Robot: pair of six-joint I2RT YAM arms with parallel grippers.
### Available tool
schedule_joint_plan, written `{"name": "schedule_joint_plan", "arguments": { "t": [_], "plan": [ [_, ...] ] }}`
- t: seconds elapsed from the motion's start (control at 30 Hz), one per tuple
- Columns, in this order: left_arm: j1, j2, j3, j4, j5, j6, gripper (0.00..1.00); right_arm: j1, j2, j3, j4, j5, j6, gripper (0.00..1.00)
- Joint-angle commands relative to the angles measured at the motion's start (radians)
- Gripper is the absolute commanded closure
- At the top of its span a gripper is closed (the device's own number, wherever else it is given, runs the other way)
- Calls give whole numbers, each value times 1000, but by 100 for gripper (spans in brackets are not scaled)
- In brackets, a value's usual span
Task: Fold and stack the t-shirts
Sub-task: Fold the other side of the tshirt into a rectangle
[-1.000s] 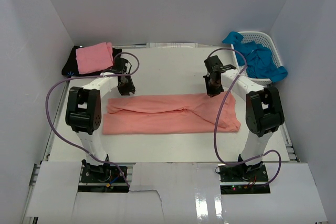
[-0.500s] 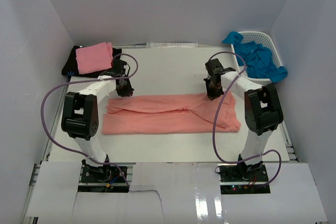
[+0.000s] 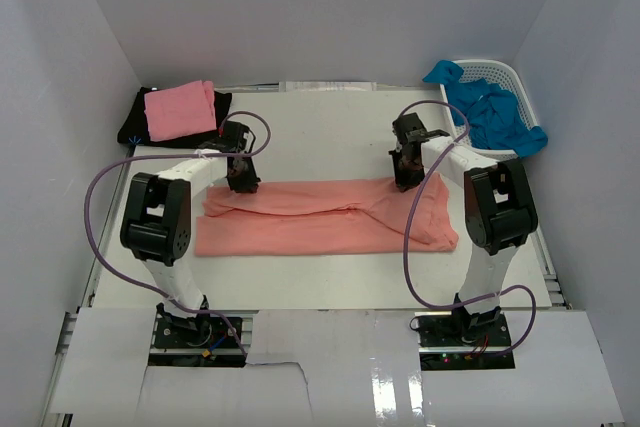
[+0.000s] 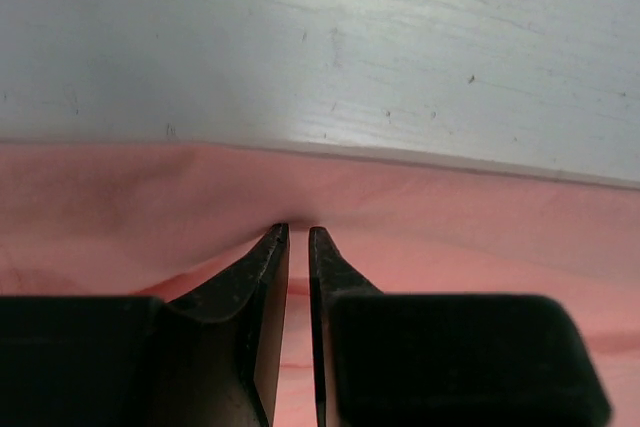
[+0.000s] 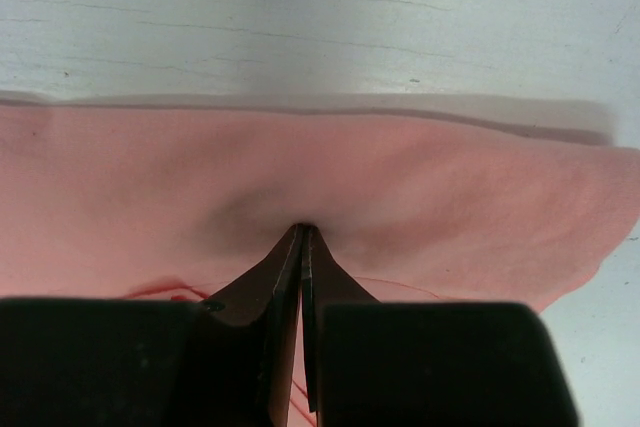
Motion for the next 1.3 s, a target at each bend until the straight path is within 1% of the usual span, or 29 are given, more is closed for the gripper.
{"name": "schedule_joint_plan", "arguments": {
  "t": [0.0, 0.13, 0.27, 0.37, 0.47, 0.5, 0.57, 0.73, 0.8, 0.87, 0.9, 1.0, 1.07, 1.13, 1.2, 1.27],
  "plan": [
    [-1, 77, 72, -4, -23, 13, 76, -10, 31, -6, 35, -16, -10, 92],
    [-3, 163, 175, -45, -42, 18, 77, -20, 89, 10, 46, -33, -13, 92],
    [-1, 217, 242, -50, -54, 26, 77, -40, 142, 52, 53, -51, -17, 92],
    [-1, 277, 316, -68, -75, 38, 77, -60, 180, 113, 47, -68, -18, 92],
    [-1, 339, 400, -95, -83, 44, 77, -83, 221, 223, 43, -82, -29, 92],
    [-1, 353, 417, -101, -85, 43, 77, -91, 234, 224, 33, -85, -29, 92],
    [-1, 383, 460, -107, -85, 44, 77, -108, 277, 306, 24, -106, -33, 92],
    [-3, 438, 549, -118, -79, 52, 77, -125, 384, 495, -20, -126, -47, 92],
    [-3, 444, 584, -122, -60, 52, 75, -129, 399, 529, -30, -132, -49, 92],
    [-3, 430, 597, -127, -51, 46, 73, -131, 398, 553, -24, -136, -49, 92],
    [-1, 403, 604, -125, -34, 37, 68, -131, 386, 558, -22, -169, -49, 92],
    [-1, 336, 615, -125, -7, 6, 62, -134, 361, 575, -10, -177, -47, 92],
    [-3, 294, 627, -125, -3, -8, 59, -137, 347, 593, -2, -198, -47, 92],
    [-1, 217, 638, -125, -20, -14, 57, -135, 312, 590, 15, -231, -44, 92],
    [-1, 156, 632, -124, -32, -20, 56, -134, 253, 544, 64, -249, -32, 92],
    [-3, 47, 586, -98, -62, -26, 56, -132, 171, 465, 126, -275, -20, 92]
  ]
}}
